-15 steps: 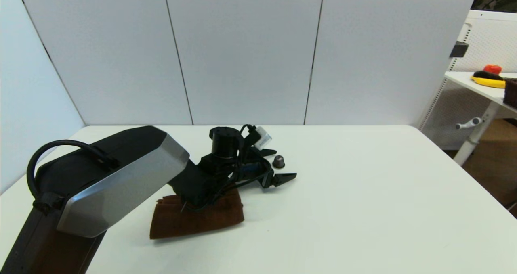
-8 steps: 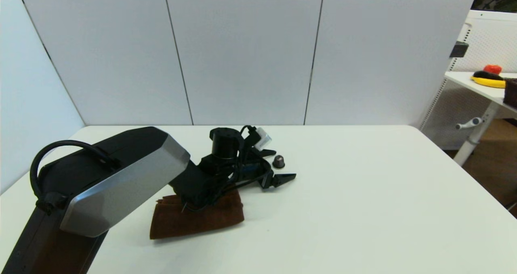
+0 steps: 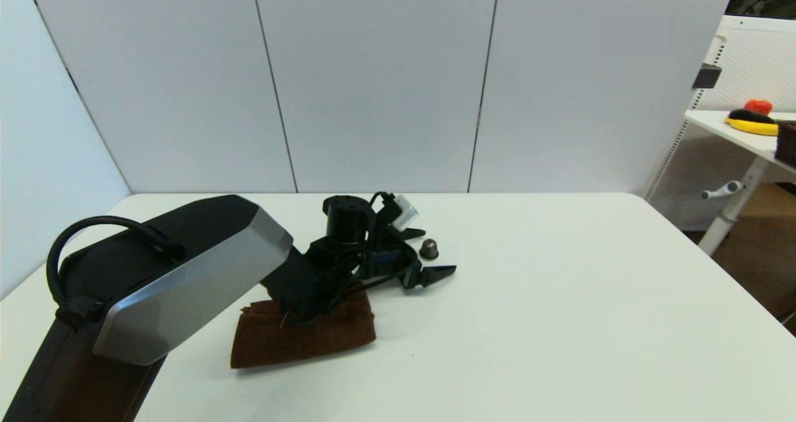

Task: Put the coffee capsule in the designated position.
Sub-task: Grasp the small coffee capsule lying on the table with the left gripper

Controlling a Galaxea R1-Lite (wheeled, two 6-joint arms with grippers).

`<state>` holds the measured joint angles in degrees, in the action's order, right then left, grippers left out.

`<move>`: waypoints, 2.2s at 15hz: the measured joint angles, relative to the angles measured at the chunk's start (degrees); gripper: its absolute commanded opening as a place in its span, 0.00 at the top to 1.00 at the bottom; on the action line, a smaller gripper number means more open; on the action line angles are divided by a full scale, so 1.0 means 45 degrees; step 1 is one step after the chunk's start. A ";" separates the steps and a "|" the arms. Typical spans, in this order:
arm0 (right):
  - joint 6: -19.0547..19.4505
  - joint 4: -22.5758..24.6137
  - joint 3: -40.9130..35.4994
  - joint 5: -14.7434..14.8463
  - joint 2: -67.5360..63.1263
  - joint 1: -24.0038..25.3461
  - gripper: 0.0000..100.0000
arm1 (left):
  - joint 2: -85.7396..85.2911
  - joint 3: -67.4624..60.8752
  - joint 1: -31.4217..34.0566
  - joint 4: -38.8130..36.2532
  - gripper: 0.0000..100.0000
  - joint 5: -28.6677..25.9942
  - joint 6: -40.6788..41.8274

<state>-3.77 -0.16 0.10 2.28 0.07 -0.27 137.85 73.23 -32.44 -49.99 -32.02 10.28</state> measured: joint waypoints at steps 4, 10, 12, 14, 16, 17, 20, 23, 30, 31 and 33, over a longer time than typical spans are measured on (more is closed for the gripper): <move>0.0000 0.0000 0.0000 0.0000 0.0000 0.0000 0.00 | 0.0000 0.0000 0.0000 0.0000 0.00 -0.0011 0.0043; 0.0000 -0.0005 0.0000 0.0000 0.0000 0.0000 0.00 | 0.0103 0.0014 0.0000 -0.0033 0.00 0.0276 0.0398; 0.0000 0.0000 0.0000 -0.0005 0.0000 0.0000 0.00 | 0.0116 0.0014 0.0000 -0.0033 0.00 0.0295 0.0447; -0.0005 -0.0005 0.0000 -0.0005 0.0000 0.0000 0.00 | 0.0122 0.0027 0.0000 -0.0033 0.00 0.0301 0.0458; 0.0000 -0.0005 0.0000 0.0000 0.0000 0.0000 0.00 | 0.0127 0.0033 0.0000 -0.0062 0.00 0.0306 0.0447; 0.0000 -0.0005 0.0000 0.0000 0.0000 0.0000 0.00 | 0.0133 0.0033 0.0000 -0.0228 1.00 0.0331 0.0436; 0.0000 -0.0005 0.0000 0.0000 0.0000 0.0000 0.00 | 0.0138 0.0038 0.0000 -0.0428 1.00 0.0455 0.0417; 0.0000 -0.0005 0.0000 0.0000 0.0000 0.0005 0.00 | 0.0141 0.0008 -0.0005 -0.0436 1.00 0.0461 0.0344; 0.0000 -0.0005 -0.0005 -0.0005 0.0000 0.0000 0.00 | 0.0138 -0.0024 -0.0019 -0.0520 1.00 0.0433 0.0336; 0.0000 0.0000 -0.0005 -0.0005 0.0000 0.0000 0.00 | 0.0133 -0.0035 -0.0019 -0.0547 1.00 0.0433 0.0341; 0.0000 -0.0005 -0.0005 -0.0005 0.0000 0.0005 0.00 | 0.0011 -0.0043 -0.0014 -0.0515 1.00 0.0433 0.0349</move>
<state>-3.77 -0.18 0.07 2.26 0.07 -0.24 137.90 73.03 -32.50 -52.31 -30.07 11.85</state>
